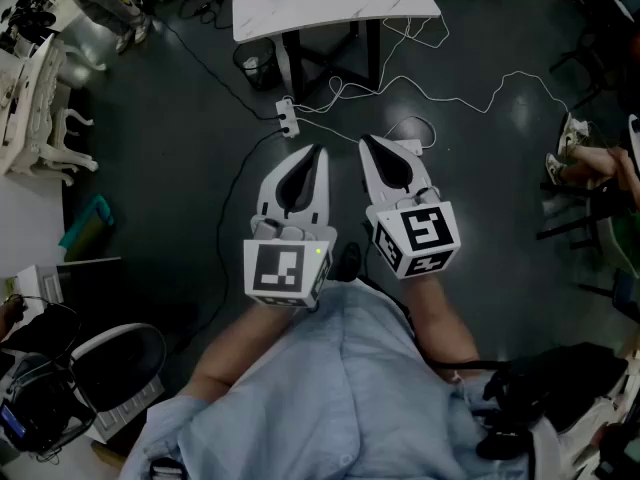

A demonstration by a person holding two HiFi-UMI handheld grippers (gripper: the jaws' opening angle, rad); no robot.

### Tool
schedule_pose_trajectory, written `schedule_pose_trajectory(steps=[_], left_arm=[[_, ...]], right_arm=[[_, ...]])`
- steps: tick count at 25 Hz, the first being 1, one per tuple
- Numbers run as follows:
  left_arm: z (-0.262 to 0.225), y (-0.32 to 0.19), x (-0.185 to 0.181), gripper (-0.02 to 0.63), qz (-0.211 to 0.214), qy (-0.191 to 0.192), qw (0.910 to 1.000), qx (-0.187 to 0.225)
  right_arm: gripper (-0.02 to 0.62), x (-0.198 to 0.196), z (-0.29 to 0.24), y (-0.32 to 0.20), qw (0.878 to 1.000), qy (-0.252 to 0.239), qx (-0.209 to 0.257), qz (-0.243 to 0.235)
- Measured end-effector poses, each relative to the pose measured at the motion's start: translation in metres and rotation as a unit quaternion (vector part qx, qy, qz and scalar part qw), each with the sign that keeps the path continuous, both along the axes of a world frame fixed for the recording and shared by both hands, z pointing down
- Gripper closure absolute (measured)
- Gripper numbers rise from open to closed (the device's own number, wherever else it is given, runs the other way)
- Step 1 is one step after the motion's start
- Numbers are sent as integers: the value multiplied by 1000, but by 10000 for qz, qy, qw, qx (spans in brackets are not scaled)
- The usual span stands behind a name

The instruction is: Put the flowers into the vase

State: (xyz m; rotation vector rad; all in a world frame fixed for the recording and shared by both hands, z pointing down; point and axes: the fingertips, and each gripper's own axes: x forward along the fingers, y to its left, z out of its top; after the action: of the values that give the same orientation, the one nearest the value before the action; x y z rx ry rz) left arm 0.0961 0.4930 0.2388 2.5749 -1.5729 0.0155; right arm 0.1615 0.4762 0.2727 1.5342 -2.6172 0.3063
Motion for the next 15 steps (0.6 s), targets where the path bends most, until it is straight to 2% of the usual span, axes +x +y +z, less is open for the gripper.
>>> schedule_pose_trajectory(steps=[15], left_arm=[[7, -2, 40, 601, -40, -44, 10000, -8]], right_arm=[[594, 37, 9, -4, 9998, -96, -3, -151]])
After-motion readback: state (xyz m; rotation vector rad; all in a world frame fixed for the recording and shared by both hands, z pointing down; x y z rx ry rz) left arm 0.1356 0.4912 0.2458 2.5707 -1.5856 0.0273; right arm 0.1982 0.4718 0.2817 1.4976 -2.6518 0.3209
